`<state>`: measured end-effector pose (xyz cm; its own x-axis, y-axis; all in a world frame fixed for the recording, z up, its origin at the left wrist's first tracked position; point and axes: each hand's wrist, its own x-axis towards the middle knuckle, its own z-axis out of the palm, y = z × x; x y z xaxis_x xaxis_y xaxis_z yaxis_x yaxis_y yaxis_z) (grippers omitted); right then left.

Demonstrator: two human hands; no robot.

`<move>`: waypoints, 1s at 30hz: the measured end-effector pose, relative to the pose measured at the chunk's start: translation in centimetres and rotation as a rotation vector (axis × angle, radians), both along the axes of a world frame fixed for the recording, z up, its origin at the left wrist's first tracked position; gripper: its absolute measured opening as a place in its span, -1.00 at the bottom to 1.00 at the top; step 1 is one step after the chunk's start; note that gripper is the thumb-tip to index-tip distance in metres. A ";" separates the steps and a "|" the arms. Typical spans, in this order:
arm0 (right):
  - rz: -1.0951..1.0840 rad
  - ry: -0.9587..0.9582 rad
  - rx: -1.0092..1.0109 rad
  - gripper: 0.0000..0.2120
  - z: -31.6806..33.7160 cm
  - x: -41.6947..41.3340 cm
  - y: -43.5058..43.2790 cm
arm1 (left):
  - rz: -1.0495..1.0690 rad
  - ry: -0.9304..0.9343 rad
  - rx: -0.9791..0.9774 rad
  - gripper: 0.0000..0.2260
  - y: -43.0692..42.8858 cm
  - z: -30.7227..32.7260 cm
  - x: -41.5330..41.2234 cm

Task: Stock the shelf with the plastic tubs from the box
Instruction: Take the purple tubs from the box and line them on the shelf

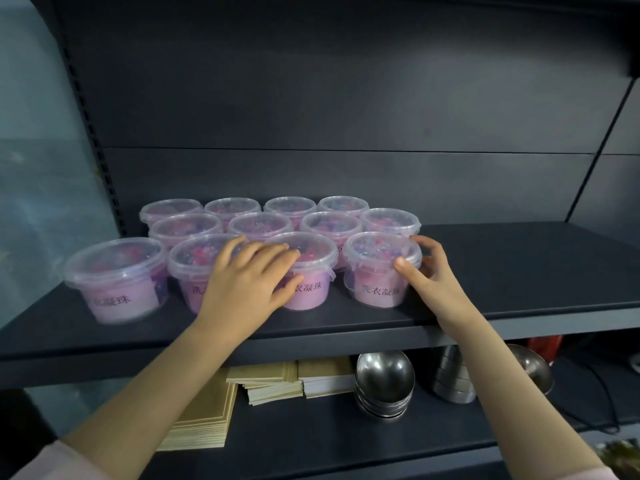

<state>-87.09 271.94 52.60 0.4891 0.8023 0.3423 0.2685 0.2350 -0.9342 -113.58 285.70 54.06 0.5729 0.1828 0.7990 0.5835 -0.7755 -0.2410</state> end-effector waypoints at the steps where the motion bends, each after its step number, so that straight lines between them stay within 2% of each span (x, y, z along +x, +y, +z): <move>1: 0.000 0.000 -0.001 -0.38 -0.2 0.1 0.0 | 0.004 -0.015 0.036 -0.72 0.2 -0.3 0.1; 4: 0.029 -0.010 -0.013 -0.31 -0.4 0.3 -0.1 | -0.009 -0.051 0.081 -0.69 0.6 -1.0 0.4; 7: 0.052 -0.010 -0.024 -0.28 -0.5 0.3 -0.2 | -0.041 -0.072 0.041 -0.67 0.8 -1.3 0.5; 15: -0.001 0.018 0.005 -0.30 -0.3 0.0 -0.3 | -0.033 -0.051 0.018 -0.66 0.8 -1.4 0.6; 20: -0.050 0.000 0.024 -0.48 -0.4 0.0 -0.1 | -0.026 -0.008 -0.002 -0.53 0.8 -1.8 0.4; 23: -0.081 -0.031 0.043 -0.48 -0.4 -0.5 -0.3 | -0.032 -0.047 -0.021 -0.56 0.8 -1.9 0.3; 27: -0.118 -0.057 0.056 -0.59 -0.5 -0.7 -0.3 | -0.022 -0.029 0.002 -0.62 0.9 -1.9 0.4; 30: -0.119 -0.064 0.061 -0.55 -0.4 -0.8 -0.3 | -0.012 -0.013 -0.003 -0.60 0.8 -1.9 0.3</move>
